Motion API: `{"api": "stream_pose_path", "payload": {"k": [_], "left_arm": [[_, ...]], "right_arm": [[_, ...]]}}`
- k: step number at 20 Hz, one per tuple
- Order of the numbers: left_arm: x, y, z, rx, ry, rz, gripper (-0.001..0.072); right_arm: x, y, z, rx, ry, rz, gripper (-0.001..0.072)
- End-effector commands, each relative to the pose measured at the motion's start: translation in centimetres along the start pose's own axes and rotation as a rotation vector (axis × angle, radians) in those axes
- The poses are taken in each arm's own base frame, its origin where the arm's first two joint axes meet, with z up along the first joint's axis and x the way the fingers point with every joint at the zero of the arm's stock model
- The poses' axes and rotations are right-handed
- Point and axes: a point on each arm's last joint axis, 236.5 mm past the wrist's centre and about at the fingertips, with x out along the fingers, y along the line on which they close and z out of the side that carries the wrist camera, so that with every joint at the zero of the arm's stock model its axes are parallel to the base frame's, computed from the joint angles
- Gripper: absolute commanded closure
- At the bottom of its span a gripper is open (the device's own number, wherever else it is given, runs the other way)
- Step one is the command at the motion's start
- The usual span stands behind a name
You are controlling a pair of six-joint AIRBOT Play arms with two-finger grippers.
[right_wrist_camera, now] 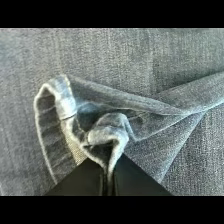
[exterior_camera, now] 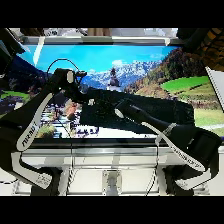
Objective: Fold the clothes and pants, and hang the long-sleeved shirts on hangers.
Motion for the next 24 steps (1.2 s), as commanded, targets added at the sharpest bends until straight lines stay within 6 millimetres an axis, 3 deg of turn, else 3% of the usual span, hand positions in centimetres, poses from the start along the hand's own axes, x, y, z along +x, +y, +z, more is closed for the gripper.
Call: {"api": "stream_pose_path", "payload": {"k": [1, 4, 6, 10, 11, 12, 13, 14, 18, 20, 22, 24], "left_arm": [[0.0, 0.0, 0.0, 0.017, 0.001, 0.000, 0.0682], [0.1, 0.3, -0.1, 0.046, 0.003, 0.003, 0.0682], [0.2, 0.4, -0.1, 0.043, 0.006, 0.003, 0.0682], [0.4, 0.5, -0.1, 0.043, 0.009, 0.003, 0.0682], [0.5, 0.5, -0.2, 0.042, 0.012, 0.002, 0.0682], [0.6, 0.4, -0.2, 0.041, 0.014, -0.003, 0.0681], [0.8, 0.1, -0.2, 0.038, 0.016, -0.014, 0.0682], [1.0, -0.1, -0.2, 0.034, 0.020, -0.025, 0.0682], [1.1, -0.6, -0.2, 0.047, 0.021, -0.049, 0.0682], [1.1, -0.6, -0.2, 0.046, 0.021, -0.050, 0.0682], [1.1, -0.5, -0.2, 0.044, 0.021, -0.049, 0.0682], [1.1, -0.3, -0.3, 0.041, 0.025, -0.049, 0.0682]], "right_arm": [[-0.3, -3.5, -0.2, 0.129, -0.027, -0.058, 0.0695], [-2.1, -10.7, -1.4, 0.265, -0.056, -0.162, 0.0695], [-3.0, -14.7, -3.8, 0.376, -0.052, -0.218, 0.0695], [-2.7, -18.8, -10.6, 0.592, 0.018, -0.263, 0.0676], [-2.6, -19.3, -11.9, 0.628, 0.032, -0.270, 0.0600], [-2.7, -19.7, -13.1, 0.663, 0.042, -0.275, 0.0465], [-2.8, -19.9, -13.9, 0.678, 0.057, -0.275, 0.0424], [-3.0, -19.8, -14.7, 0.690, 0.078, -0.267, 0.0383], [-3.2, -17.1, -17.1, 0.719, 0.206, -0.180, 0.0373], [-3.7, -14.0, -17.6, 0.795, 0.281, -0.073, 0.0373], [-4.6, -10.1, -16.8, 0.876, 0.332, 0.081, 0.0344], [-5.6, -7.4, -15.2, 0.945, 0.336, 0.209, 0.0084]]}}
